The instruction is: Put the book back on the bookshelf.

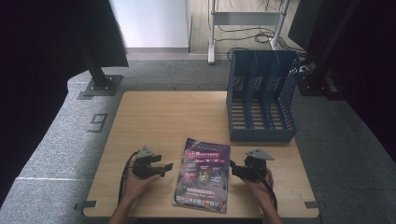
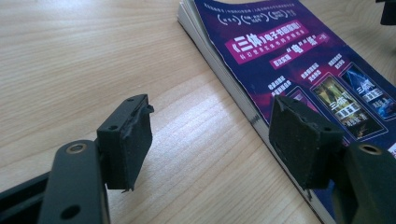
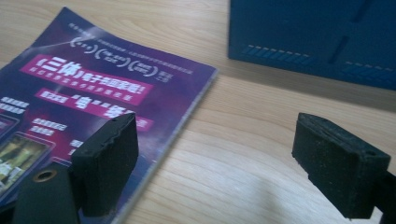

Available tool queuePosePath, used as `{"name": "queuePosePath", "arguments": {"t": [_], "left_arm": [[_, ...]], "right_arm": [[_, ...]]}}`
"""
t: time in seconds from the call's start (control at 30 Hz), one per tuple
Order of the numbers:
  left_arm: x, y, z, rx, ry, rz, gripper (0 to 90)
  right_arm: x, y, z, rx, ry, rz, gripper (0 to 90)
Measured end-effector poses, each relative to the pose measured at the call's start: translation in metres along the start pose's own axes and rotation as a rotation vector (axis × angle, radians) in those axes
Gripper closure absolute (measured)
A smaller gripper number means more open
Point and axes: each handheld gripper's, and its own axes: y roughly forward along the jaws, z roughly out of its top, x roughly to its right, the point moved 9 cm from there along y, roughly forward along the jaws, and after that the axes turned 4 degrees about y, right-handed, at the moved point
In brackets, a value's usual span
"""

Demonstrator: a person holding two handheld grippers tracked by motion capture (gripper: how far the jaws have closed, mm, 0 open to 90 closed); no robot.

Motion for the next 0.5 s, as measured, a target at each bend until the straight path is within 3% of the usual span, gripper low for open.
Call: {"name": "queuePosePath", "arguments": {"t": [0.5], "left_arm": [[0.005, 0.0, 0.002, 0.01, -0.002, -0.017, 29.8]], "right_arm": [[-0.043, 0.004, 0.017, 0.004, -0.051, 0.06, 14.9]]}}
